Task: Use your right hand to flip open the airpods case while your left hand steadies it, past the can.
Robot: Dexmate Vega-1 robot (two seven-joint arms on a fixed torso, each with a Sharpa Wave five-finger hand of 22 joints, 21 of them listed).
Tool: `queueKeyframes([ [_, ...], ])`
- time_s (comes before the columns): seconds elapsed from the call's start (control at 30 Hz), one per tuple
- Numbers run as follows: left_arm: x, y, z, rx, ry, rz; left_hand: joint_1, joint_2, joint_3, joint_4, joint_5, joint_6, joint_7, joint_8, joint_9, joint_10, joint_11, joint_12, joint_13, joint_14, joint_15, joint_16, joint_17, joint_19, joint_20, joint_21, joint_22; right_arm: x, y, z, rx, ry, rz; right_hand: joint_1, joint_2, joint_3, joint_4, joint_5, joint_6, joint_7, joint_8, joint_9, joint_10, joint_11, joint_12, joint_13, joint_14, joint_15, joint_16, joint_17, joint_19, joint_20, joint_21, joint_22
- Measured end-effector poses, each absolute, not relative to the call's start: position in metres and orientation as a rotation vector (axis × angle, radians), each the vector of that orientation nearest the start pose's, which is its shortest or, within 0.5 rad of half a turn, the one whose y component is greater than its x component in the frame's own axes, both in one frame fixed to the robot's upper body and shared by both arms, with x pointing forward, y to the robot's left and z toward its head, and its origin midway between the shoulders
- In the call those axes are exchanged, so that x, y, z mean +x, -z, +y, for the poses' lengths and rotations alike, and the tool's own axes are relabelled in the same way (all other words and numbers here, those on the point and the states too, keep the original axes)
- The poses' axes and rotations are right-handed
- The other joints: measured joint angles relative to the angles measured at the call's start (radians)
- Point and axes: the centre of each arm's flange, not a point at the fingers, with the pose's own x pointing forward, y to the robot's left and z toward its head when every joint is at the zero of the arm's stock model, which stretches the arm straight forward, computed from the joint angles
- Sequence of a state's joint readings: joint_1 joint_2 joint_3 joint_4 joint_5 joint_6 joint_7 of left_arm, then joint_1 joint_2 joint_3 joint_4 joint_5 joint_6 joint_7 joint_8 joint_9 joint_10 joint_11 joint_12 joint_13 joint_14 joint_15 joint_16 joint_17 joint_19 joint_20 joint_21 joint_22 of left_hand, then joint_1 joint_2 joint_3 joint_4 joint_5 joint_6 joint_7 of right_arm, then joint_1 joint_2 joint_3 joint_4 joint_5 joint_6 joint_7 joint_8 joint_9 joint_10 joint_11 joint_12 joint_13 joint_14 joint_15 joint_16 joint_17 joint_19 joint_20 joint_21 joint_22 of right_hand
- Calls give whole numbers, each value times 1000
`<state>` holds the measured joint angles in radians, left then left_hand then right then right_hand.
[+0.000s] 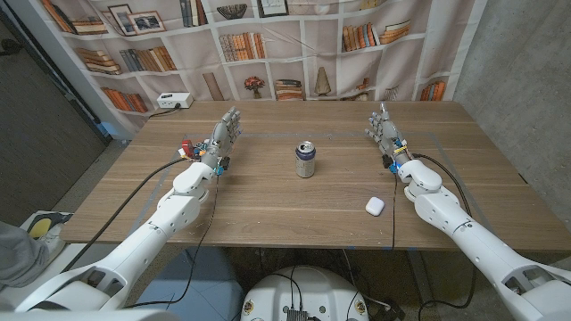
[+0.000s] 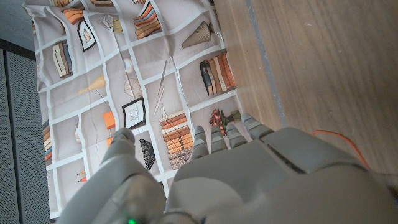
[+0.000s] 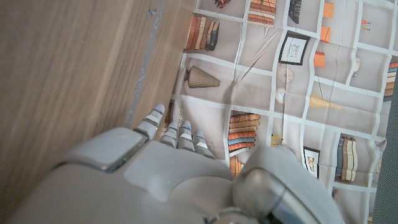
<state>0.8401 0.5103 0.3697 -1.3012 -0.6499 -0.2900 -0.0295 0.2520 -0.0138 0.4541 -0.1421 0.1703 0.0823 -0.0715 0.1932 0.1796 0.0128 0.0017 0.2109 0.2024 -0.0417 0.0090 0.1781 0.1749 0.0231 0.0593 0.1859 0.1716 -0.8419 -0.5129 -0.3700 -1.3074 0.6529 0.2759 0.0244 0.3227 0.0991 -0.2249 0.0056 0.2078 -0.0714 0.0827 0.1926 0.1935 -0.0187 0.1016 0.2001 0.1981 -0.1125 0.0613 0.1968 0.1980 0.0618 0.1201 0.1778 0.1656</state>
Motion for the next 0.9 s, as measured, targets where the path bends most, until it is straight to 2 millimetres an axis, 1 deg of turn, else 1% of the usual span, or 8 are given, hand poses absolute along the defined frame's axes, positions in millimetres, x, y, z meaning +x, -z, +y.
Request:
queueKeyframes([
  [0.5, 651, 28, 290, -54, 218, -604, 0, 0, 0, 0, 0, 0, 0, 0, 0, 4, 4, 4, 0, -3, 3, 0, 0, 0, 0, 0, 3, 650, 29, -287, 46, -205, -575, 0, 0, 0, 0, 0, 0, 0, 0, 0, 0, 0, 0, 0, 0, 0, 0, 0, 0, 0, 4, 0],
  [0.67, 650, 27, 294, -43, 216, -606, 0, 0, 0, 0, 0, 9, -1, 0, 0, 3, 4, 4, 0, -3, 3, 0, 0, 0, 0, 0, 3, 650, 29, -286, 48, -204, -575, 0, 0, 0, 0, 0, 0, 0, 0, 0, 0, 0, 3, 0, 0, 0, 0, 0, 0, 0, 3, 0],
  [0.73, 650, 27, 295, -29, 215, -608, 0, 0, 0, 0, 0, 20, 3, 0, 0, 3, 4, 4, 0, -3, 3, 0, 0, 0, 0, 0, 3, 649, 29, -284, 47, -209, -574, 0, 0, 0, 0, 0, 0, 0, 0, 0, 0, 0, 3, 0, -8, -4, 0, 0, -10, 1, 3, 0],
  [0.83, 649, 27, 296, -24, 214, -608, 0, 0, 0, 0, 0, 21, 4, 0, 0, 8, -1, 4, 0, -3, 3, 0, 0, 0, 0, 0, 3, 649, 30, -283, 42, -208, -570, 4, 4, 0, 0, 0, -6, 5, 0, 0, 0, 0, 3, 0, -13, -3, 0, 0, -22, -7, 3, 0],
  [0.9, 648, 27, 297, -20, 213, -611, 0, 0, 0, 0, 0, 35, 5, 6, 0, 9, -2, 7, -2, -3, 3, 0, 0, 0, 0, 0, 3, 647, 29, -282, 35, -213, -574, 4, 4, 2, -2, 0, -6, 6, 0, 0, 0, 0, 3, 0, -20, -2, 0, 0, -26, -4, 3, 0],
])
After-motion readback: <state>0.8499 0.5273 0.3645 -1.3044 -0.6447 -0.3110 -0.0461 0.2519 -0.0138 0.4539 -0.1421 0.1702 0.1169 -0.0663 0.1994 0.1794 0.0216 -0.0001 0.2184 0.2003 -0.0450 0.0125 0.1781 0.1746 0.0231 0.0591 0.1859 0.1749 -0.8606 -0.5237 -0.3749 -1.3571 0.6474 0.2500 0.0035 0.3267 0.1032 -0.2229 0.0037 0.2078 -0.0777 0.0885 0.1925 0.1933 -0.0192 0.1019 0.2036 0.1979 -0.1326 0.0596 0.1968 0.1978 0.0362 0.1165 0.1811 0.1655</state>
